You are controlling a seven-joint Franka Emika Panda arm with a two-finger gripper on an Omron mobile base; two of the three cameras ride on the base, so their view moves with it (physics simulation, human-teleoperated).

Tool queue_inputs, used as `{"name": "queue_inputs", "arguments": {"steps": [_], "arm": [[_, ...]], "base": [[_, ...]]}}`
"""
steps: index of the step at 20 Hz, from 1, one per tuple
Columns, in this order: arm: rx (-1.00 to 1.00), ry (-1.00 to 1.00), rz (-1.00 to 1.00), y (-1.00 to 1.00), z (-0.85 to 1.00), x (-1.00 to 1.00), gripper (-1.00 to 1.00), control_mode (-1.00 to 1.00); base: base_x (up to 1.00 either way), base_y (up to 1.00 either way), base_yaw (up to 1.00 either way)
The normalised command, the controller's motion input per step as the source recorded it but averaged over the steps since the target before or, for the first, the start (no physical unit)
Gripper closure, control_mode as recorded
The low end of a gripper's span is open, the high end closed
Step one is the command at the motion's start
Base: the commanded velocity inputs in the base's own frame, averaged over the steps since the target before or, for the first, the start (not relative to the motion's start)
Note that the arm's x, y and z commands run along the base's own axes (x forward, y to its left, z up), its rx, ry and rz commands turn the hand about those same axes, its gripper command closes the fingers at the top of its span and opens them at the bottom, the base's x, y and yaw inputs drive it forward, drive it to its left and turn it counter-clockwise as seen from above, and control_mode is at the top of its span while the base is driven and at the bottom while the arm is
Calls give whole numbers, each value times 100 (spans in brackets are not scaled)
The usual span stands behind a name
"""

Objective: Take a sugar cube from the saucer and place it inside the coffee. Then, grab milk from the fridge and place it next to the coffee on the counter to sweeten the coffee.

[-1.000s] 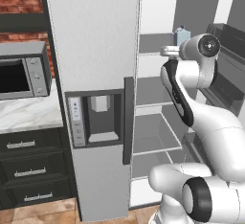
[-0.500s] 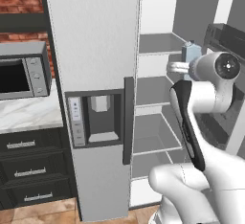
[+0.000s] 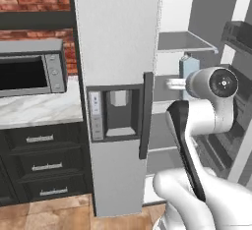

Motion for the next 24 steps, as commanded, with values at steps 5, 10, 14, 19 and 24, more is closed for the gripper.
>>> {"name": "queue_inputs", "arguments": {"steps": [5,10,14,19,24], "arm": [[0,0,0,0,0,0,100,100],[0,0,0,0,0,0,100,100],[0,0,0,0,0,0,100,100],[0,0,0,0,0,0,100,100],[0,0,0,0,0,0,100,100]], "base": [[-58,100,44],[-38,97,65],[-21,80,74],[-23,67,76],[-36,38,78]]}}
